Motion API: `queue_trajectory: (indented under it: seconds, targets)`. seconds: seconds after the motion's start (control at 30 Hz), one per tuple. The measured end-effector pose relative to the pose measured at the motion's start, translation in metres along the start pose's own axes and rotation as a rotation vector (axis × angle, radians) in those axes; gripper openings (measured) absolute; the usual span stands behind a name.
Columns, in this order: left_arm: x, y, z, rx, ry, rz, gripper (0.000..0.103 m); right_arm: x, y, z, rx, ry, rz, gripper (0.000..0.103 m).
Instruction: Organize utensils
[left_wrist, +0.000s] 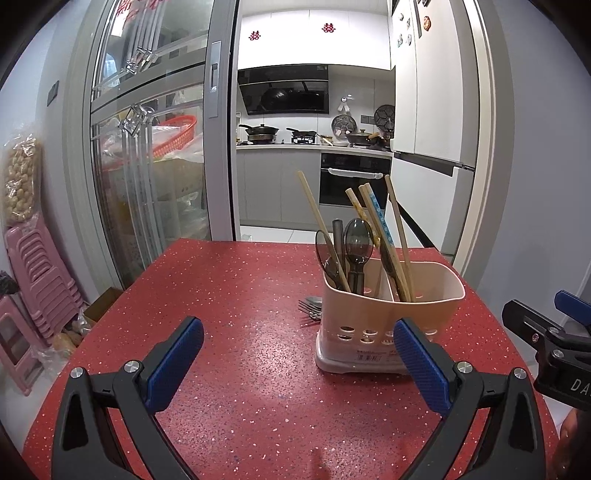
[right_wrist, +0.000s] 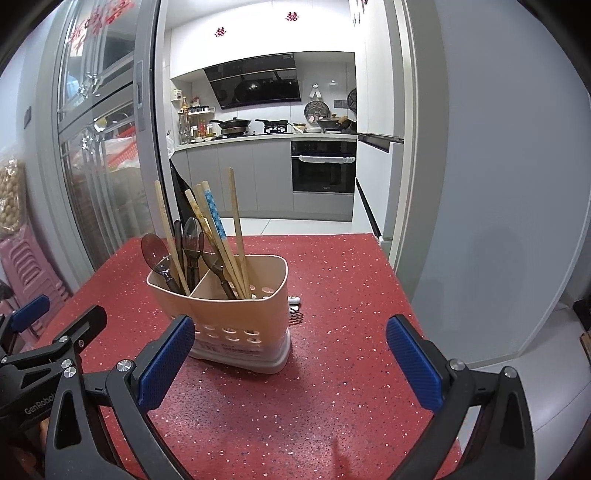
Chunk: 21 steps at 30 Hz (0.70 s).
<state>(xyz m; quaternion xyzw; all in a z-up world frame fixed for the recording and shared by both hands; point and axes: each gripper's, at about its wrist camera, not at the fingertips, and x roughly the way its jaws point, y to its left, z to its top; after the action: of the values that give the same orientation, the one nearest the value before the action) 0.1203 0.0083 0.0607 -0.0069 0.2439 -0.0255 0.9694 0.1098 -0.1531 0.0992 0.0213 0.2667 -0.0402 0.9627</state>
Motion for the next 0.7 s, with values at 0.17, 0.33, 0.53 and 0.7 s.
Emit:
queue_trajectory:
  seconds: [0.17, 0.33, 0.53, 0.7]
  targets:
    - [-0.0013, 0.0002, -0.0007, -0.003, -0.004, -0.002, 0.103, -0.0007, 0.0006, -0.0012, 0.004, 0.001, -0.002, 0.103]
    - [-0.0019, -0.0014, -0.0009, -0.001, -0.006, -0.007, 0.103, 0.0002, 0.001, -0.0019, 0.008, 0.005, 0.002, 0.103]
    - [-0.0024, -0.003, -0.001, 0.003, -0.005, -0.008, 0.103, 0.0003, 0.0006, -0.0014, 0.013, 0.004, 0.003, 0.103]
    - [-0.0026, -0.0037, -0.0012, 0.003, -0.001, -0.012, 0.103, 0.0002, 0.0005, -0.0022, 0.015, 0.007, 0.003, 0.103]
